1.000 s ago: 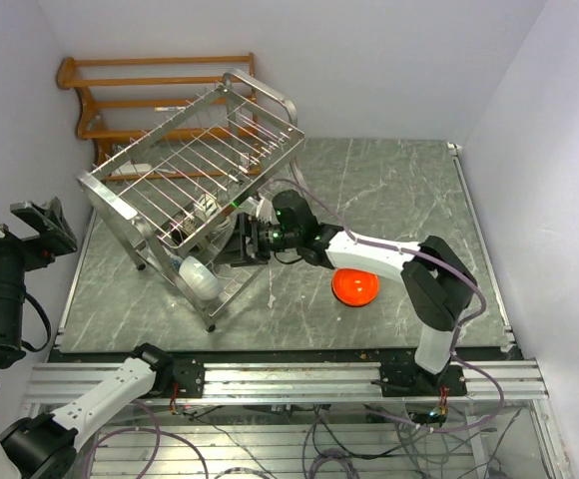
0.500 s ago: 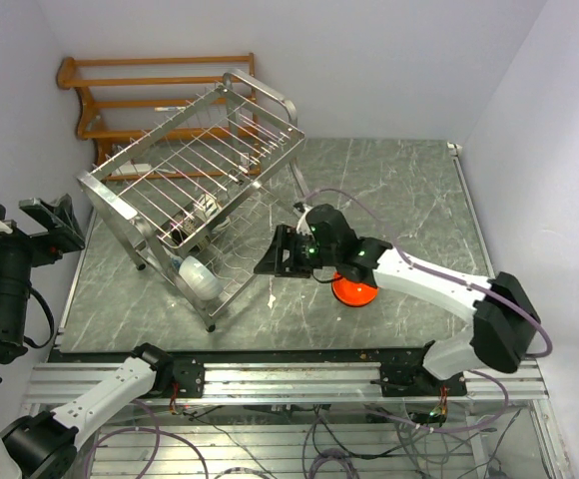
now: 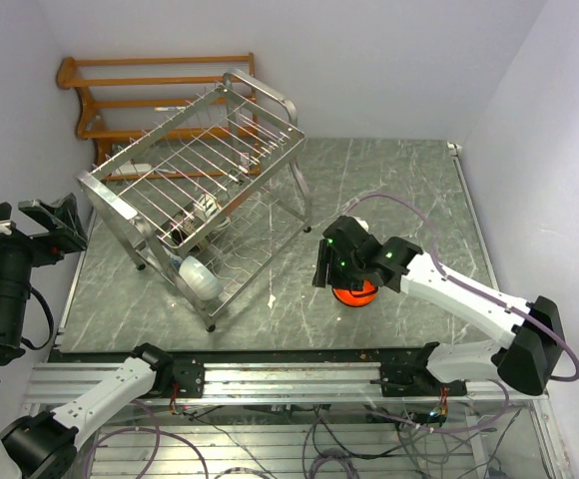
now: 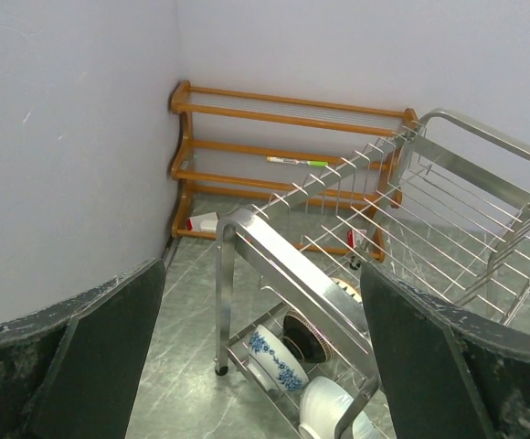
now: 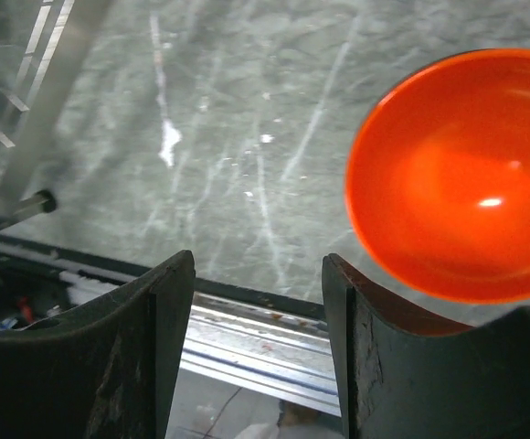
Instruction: Load the bowls into the dish rack
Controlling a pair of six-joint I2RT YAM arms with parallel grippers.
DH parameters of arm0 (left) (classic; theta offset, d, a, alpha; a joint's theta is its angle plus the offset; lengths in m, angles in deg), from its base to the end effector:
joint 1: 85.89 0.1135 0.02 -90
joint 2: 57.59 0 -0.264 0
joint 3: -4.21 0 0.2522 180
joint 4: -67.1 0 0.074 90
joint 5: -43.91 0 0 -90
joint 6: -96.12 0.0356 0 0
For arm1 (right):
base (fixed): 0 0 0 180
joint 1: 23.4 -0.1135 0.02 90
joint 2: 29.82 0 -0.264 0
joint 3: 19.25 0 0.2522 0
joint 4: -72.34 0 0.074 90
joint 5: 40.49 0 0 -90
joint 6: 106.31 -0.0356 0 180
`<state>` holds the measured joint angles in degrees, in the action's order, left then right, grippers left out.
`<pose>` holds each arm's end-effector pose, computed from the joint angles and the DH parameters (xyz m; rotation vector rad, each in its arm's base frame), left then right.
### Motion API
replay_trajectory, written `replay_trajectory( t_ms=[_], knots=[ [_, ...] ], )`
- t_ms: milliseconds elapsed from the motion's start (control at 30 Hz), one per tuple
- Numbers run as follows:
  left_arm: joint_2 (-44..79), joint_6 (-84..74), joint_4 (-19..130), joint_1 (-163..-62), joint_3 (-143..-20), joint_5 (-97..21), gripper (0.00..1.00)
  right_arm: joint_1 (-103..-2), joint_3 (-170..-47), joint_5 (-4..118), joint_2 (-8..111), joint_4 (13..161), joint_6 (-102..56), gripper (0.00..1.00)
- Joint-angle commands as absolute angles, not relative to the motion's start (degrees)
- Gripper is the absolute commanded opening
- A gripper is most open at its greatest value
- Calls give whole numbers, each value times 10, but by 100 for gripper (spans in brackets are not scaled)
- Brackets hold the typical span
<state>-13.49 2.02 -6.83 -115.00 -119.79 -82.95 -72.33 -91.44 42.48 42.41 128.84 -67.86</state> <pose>-0.0101 0.0301 0.5562 -0.2017 1.4737 0.0030 0.1688 0.1871 0.2735 0.1087 2.6295 0.5046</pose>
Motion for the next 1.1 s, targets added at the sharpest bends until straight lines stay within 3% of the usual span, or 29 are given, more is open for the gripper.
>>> replay_trajectory(
  t_ms=[0,633,700,933,1067],
  knots=[
    [-135,17,-42,-1154,-1185,-812,99,-708,-928,378,449,1339,-658,57],
    [-143,24,-31,-1155,-1150,-822,99,-646,-869,460,536,1251,-591,57],
    [-144,25,-32,-1155,-1150,-824,99,-646,-864,461,537,1247,-593,52],
    [-147,28,-28,-1156,-1139,-827,99,-647,-875,450,531,1265,-594,19],
    [-150,27,-19,-1158,-1128,-825,99,-647,-893,440,519,1289,-593,10]
  ],
)
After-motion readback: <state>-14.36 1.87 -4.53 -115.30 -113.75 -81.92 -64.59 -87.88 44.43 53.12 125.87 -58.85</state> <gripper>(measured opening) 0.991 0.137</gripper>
